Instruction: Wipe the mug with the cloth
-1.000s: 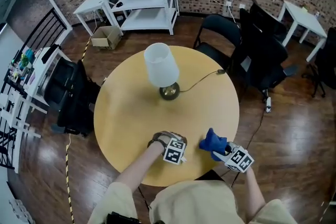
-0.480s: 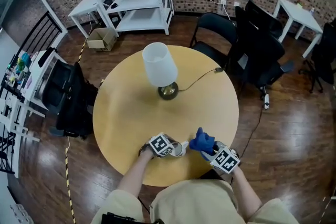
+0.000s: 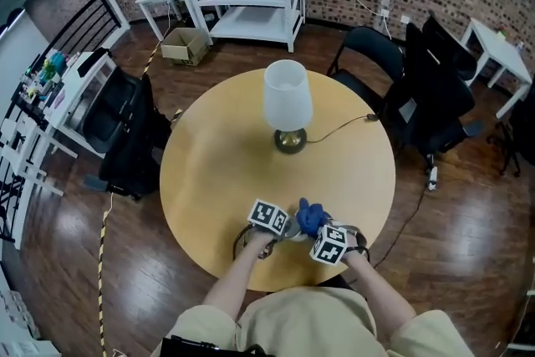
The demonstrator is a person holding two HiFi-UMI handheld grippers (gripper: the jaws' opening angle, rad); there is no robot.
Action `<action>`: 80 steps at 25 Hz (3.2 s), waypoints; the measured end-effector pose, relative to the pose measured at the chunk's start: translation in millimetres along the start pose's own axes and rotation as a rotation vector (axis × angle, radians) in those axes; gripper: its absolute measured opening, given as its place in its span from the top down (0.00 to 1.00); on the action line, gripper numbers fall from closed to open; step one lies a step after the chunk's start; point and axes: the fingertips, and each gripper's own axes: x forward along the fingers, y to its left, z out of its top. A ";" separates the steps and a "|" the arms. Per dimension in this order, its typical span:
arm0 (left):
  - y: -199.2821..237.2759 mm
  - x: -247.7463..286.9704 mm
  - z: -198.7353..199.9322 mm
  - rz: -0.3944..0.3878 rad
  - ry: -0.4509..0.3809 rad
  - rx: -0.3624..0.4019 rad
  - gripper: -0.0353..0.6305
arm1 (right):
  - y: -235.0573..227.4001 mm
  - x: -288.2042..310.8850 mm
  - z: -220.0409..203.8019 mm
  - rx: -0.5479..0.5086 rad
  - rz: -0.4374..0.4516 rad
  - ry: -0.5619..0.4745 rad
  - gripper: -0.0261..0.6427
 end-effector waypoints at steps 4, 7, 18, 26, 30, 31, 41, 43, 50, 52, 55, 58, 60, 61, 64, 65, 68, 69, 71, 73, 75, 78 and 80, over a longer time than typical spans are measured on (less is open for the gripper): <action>6.0 -3.5 -7.0 -0.007 -0.057 -0.204 0.91 | 15.1 -1.1 1.0 -0.010 -0.009 0.006 0.84; 8.1 -5.3 -9.7 -0.013 -0.100 -0.367 0.91 | 22.2 -1.1 3.6 -0.021 -0.016 0.013 0.84; 14.1 -2.9 -41.7 -0.177 -0.198 -0.901 0.91 | 42.3 12.0 9.5 -0.208 -0.081 0.065 0.84; 15.0 -2.5 -46.8 -0.214 -0.216 -0.976 0.91 | 76.9 36.0 8.9 -0.285 0.015 0.073 0.84; 18.4 -4.2 -45.2 -0.220 -0.233 -0.998 0.91 | 81.8 50.5 13.3 -0.220 0.072 0.056 0.84; 19.8 -5.7 -45.1 -0.220 -0.239 -1.009 0.91 | 81.8 53.5 14.8 -0.224 0.082 0.061 0.84; 35.9 -22.3 -44.7 -0.210 -0.307 -1.058 0.90 | 88.9 67.8 30.9 -0.267 0.213 0.070 0.84; 38.3 -28.9 -43.8 -0.158 -0.292 -0.963 0.90 | 95.0 52.0 34.9 -0.214 0.290 0.012 0.84; 52.5 -50.0 -55.8 0.159 -0.126 -0.476 0.91 | 43.5 -22.5 21.0 0.237 0.280 -0.258 0.84; 49.4 -51.2 -53.8 0.205 -0.104 -0.395 0.91 | 18.6 -42.2 19.3 0.315 0.225 -0.332 0.84; 40.7 -47.3 -48.1 0.275 -0.074 -0.271 0.90 | -15.4 -66.3 18.6 0.374 0.135 -0.414 0.84; 29.4 -42.5 -44.3 0.326 -0.049 -0.167 0.87 | -44.5 -88.2 21.7 0.408 0.046 -0.476 0.84; 26.6 -47.7 -42.6 0.402 -0.033 -0.084 0.87 | -60.3 -101.6 27.4 0.427 -0.001 -0.516 0.84; 27.7 -49.9 -39.3 0.448 -0.033 -0.031 0.88 | -67.3 -107.5 31.1 0.433 -0.022 -0.532 0.84; 24.5 -52.0 -30.8 0.515 -0.067 0.086 0.85 | -83.1 -124.1 46.2 0.449 -0.055 -0.586 0.84; 19.7 -56.0 -28.5 0.508 -0.097 0.092 0.80 | -86.9 -130.5 53.0 0.456 -0.059 -0.612 0.84; 0.0 -89.9 -16.5 0.486 -0.244 0.082 0.67 | -95.2 -152.2 77.5 0.441 -0.079 -0.687 0.84; -7.8 -106.0 -9.4 0.479 -0.307 0.081 0.66 | -98.0 -159.9 86.4 0.426 -0.090 -0.710 0.84; -22.1 -137.0 7.0 0.422 -0.445 0.027 0.65 | -106.8 -176.7 103.5 0.402 -0.126 -0.761 0.84; -31.3 -175.4 31.2 0.364 -0.609 -0.037 0.62 | -119.5 -194.6 118.0 0.384 -0.206 -0.800 0.84; -34.6 -218.2 56.4 0.354 -0.762 -0.050 0.56 | -131.1 -212.0 130.8 0.359 -0.309 -0.815 0.84; -41.3 -282.0 87.9 0.422 -0.944 0.024 0.48 | -143.9 -239.8 150.2 0.356 -0.396 -0.874 0.84; -50.5 -322.5 102.5 0.474 -1.057 0.089 0.46 | -150.9 -258.8 162.3 0.375 -0.422 -0.933 0.84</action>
